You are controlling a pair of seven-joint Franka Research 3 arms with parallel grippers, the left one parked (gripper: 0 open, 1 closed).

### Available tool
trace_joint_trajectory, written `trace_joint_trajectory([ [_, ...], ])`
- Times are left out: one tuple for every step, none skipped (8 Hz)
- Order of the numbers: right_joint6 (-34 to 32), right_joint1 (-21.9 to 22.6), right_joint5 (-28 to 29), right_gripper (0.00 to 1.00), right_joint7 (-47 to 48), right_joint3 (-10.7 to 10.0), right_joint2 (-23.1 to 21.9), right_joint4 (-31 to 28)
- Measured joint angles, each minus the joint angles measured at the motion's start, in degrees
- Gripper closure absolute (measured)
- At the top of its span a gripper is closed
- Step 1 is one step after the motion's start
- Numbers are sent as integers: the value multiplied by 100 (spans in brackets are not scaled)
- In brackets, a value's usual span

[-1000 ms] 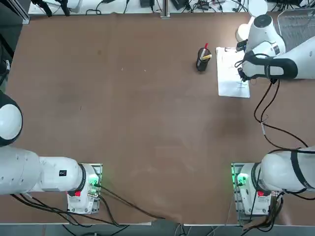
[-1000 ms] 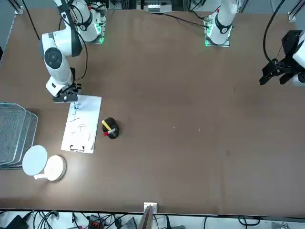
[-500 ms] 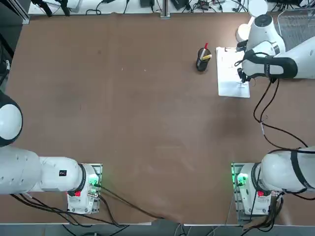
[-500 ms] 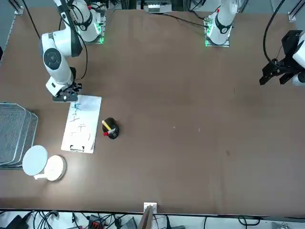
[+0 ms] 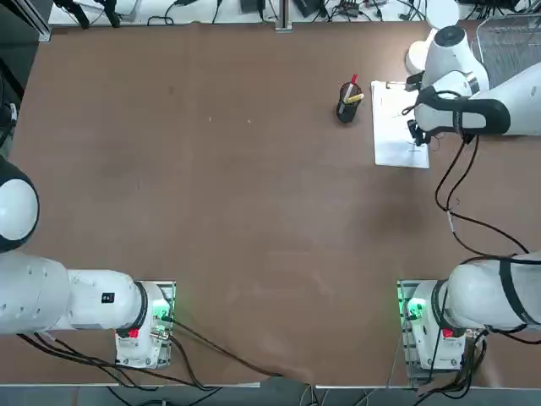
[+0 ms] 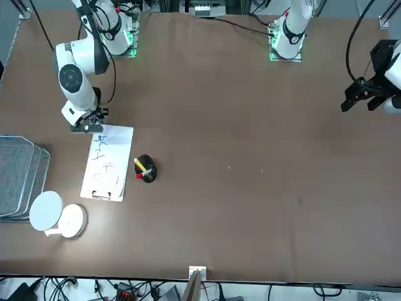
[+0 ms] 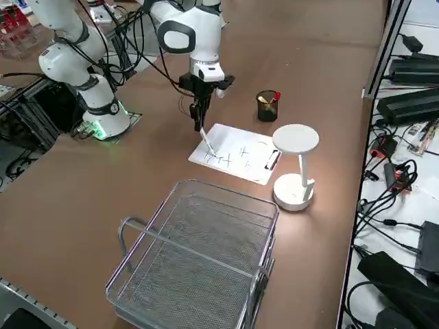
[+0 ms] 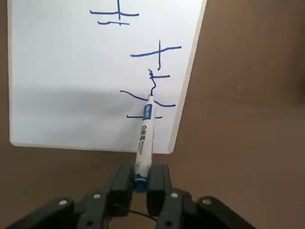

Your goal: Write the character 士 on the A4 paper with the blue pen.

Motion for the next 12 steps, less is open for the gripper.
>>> trace_joint_trajectory([
  [-30, 0, 34, 81, 13, 2, -2, 0],
  [-61, 0, 114, 81, 17, 2, -3, 0],
  [-101, 0, 172, 81, 17, 12, -4, 0],
  [-144, 0, 228, 81, 18, 42, -7, 0],
  [-182, 0, 303, 81, 28, 77, -13, 0],
  [-223, 0, 364, 81, 29, 100, -27, 0],
  [-267, 0, 393, 81, 30, 114, -46, 0],
  [-304, 0, 412, 81, 31, 128, -54, 0],
  [-340, 0, 419, 81, 33, 133, -55, 0],
  [-377, 0, 446, 81, 36, 134, -55, 0],
  [-419, 0, 469, 81, 38, 134, -56, 0],
  [-463, 0, 502, 81, 44, 134, -61, 0],
])
